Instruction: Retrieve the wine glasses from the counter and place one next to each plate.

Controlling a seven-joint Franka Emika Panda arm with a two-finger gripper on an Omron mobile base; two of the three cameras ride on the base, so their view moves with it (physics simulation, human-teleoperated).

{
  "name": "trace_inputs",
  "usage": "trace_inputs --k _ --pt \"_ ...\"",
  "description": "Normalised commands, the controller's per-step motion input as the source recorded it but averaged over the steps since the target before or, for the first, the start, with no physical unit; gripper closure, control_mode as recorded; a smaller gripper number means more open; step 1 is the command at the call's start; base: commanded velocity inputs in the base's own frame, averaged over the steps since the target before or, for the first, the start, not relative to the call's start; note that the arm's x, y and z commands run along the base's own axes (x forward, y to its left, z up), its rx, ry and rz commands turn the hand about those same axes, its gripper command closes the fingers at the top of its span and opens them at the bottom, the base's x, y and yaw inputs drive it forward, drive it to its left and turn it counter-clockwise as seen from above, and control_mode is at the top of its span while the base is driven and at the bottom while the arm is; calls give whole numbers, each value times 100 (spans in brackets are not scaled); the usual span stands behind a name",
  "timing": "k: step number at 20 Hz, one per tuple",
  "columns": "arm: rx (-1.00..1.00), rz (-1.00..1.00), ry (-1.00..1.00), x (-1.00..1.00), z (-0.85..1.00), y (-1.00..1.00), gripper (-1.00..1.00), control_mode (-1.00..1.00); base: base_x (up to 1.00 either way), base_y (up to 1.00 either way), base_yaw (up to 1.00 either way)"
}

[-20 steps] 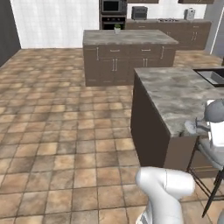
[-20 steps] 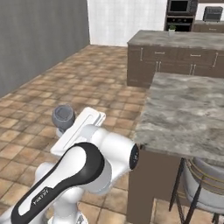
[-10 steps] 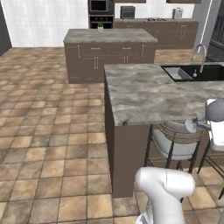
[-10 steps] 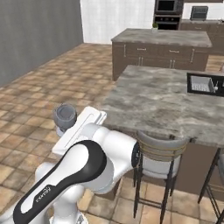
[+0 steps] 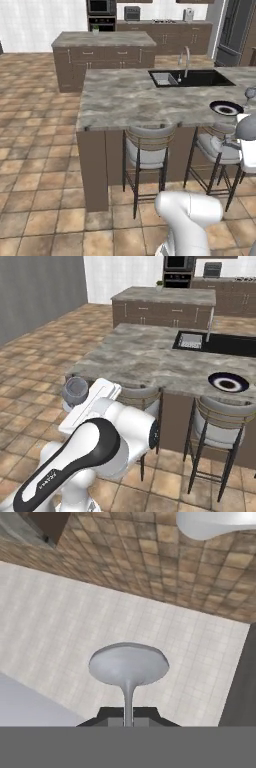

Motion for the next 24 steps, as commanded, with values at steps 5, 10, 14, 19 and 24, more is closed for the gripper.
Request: trace_inputs --k 5,10,14,19,24 --pt "0 0 0 0 0 0 100 100 -27 -100 3" --pt "0 0 0 0 0 0 100 100 9 -100 2" --pt "0 0 0 0 0 0 100 100 28 -100 0" --pt "0 0 0 0 0 0 100 100 16 -100 -7" --pt "0 0 0 0 0 0 100 100 12 -100 -23"
